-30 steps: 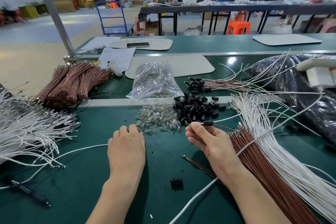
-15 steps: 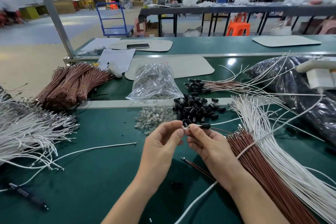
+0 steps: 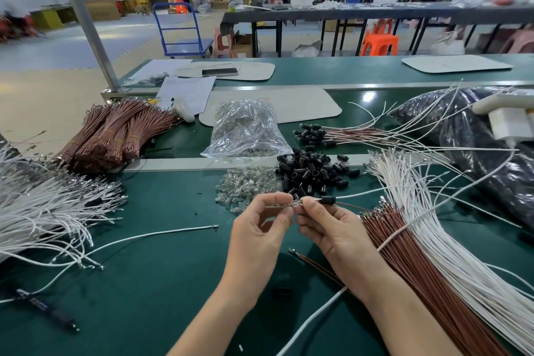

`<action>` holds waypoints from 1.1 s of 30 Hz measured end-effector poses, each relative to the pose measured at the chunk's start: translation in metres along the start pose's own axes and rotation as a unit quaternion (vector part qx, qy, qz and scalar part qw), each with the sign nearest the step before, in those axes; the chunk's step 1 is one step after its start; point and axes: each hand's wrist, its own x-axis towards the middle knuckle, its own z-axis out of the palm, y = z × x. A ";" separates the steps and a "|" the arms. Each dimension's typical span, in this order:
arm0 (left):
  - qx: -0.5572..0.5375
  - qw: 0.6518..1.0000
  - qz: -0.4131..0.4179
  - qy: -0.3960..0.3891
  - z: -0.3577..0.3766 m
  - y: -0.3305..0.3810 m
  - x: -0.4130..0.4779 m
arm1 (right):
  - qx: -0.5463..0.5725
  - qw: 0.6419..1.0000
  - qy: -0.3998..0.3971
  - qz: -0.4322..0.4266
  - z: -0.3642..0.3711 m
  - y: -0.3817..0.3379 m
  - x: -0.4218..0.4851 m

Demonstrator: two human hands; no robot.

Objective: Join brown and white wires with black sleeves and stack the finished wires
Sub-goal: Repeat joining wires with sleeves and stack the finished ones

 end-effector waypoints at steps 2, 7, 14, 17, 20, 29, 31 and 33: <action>0.004 1.000 0.004 0.001 0.000 0.000 -0.001 | -0.001 1.000 -0.001 0.003 0.000 0.000 0.000; 0.039 0.999 0.032 -0.010 -0.001 -0.001 0.000 | -0.004 1.000 0.004 0.007 0.001 0.000 0.001; 0.081 0.994 0.072 -0.022 -0.003 -0.003 0.001 | 0.001 1.000 0.003 0.009 0.001 -0.001 -0.002; 0.098 0.991 0.091 -0.029 -0.004 -0.002 0.001 | -0.002 1.000 0.000 0.007 0.002 -0.002 -0.003; 0.110 0.988 0.105 -0.025 -0.005 -0.003 0.002 | -0.006 1.000 -0.003 0.006 0.002 -0.002 -0.003; 0.122 0.984 0.131 -0.014 -0.006 -0.008 0.004 | -0.006 1.000 -0.003 0.003 0.001 0.001 -0.001; 0.129 0.981 0.142 -0.014 -0.006 -0.009 0.004 | -0.008 1.000 -0.007 0.003 0.001 0.001 0.000; 0.134 0.979 0.154 -0.009 -0.006 -0.009 0.005 | -0.007 1.000 -0.007 0.002 0.001 0.001 0.000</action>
